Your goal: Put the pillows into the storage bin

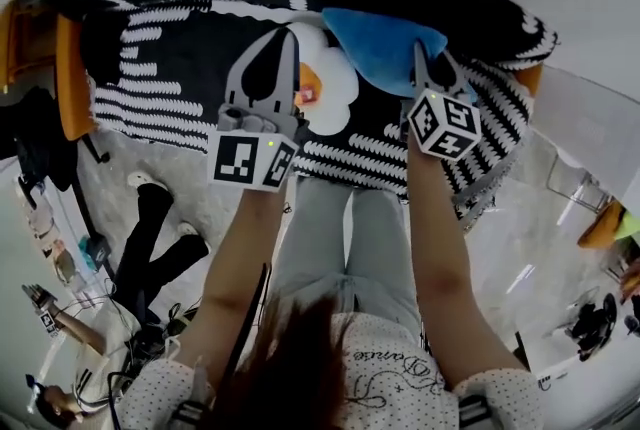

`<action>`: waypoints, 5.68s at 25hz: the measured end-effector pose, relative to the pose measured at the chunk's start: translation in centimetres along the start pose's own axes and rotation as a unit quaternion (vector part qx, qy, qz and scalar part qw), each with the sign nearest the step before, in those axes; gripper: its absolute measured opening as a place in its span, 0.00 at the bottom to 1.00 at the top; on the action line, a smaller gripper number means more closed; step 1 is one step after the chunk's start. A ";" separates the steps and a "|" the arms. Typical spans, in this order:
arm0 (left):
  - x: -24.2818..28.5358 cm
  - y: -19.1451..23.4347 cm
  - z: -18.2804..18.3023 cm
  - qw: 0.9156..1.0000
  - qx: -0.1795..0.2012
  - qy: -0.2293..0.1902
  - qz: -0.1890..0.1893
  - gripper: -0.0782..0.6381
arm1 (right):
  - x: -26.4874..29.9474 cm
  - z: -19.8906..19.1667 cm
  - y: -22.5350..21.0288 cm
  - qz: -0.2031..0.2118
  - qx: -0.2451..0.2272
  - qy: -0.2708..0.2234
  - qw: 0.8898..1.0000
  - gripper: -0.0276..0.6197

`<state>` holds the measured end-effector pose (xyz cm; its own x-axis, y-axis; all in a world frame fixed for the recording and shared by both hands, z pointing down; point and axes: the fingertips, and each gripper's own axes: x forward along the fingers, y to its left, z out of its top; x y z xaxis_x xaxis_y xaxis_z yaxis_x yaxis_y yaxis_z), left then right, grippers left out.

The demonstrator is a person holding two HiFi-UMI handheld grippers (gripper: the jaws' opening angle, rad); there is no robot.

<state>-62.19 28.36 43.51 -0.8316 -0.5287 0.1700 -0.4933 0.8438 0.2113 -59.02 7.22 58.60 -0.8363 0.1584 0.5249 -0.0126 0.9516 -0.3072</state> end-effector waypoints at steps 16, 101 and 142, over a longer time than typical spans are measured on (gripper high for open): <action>-5.3 -4.1 12.0 0.998 0.056 -0.022 -0.024 0.11 | -19.0 20.8 5.7 0.038 -0.002 -0.176 0.984 0.19; -33.2 -104.3 -20.4 0.703 0.153 0.106 -0.686 0.11 | -105.2 -27.8 -38.2 -0.531 0.284 -0.361 0.712 0.20; -31.0 -97.4 -63.4 0.722 0.237 0.242 -0.604 0.11 | -75.9 -78.1 -60.1 -0.372 0.403 -0.049 0.835 0.28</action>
<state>27.81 -43.28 78.72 0.4079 -0.7786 0.4769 -0.9108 -0.3833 0.1532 48.02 -41.42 99.19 -0.4736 -0.4564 0.7533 -0.8798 0.2850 -0.3804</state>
